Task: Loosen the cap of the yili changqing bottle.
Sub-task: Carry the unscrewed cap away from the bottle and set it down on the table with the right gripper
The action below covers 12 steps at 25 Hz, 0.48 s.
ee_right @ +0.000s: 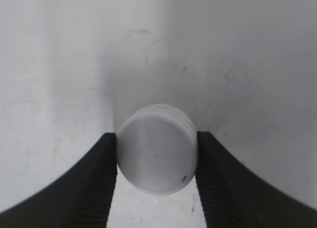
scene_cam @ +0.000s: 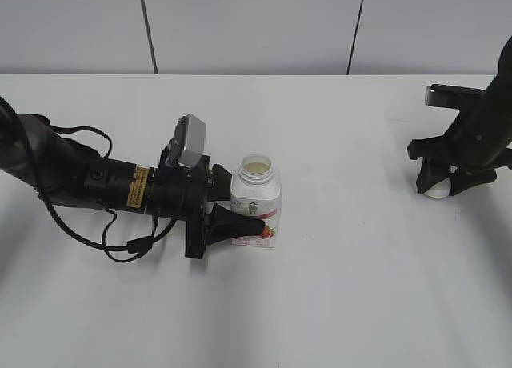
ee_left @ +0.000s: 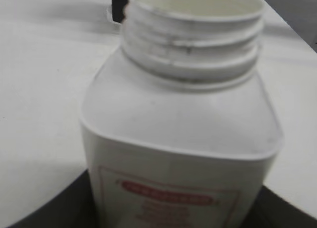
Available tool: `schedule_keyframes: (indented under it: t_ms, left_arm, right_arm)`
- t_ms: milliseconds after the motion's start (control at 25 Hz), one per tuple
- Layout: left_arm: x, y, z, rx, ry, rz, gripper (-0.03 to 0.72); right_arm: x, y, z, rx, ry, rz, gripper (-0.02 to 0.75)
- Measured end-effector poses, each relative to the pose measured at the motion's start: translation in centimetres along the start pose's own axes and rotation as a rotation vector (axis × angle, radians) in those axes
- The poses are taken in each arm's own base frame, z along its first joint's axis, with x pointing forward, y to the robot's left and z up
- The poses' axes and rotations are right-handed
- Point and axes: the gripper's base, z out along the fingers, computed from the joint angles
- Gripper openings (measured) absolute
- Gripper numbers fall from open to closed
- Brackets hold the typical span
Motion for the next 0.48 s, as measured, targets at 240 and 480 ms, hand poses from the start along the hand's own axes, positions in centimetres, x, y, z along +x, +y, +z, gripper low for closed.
schedule_keyframes:
  t_ms: [240,480]
  left_arm:
    - [0.0,0.0,0.0,0.0,0.0,0.0,0.399]
    - [0.0,0.0,0.0,0.0,0.0,0.0,0.398]
  right_arm:
    - [0.02,-0.01,0.05,0.0,0.001,0.001,0.388]
    - [0.02,-0.01,0.05,0.0,0.001,0.001,0.407]
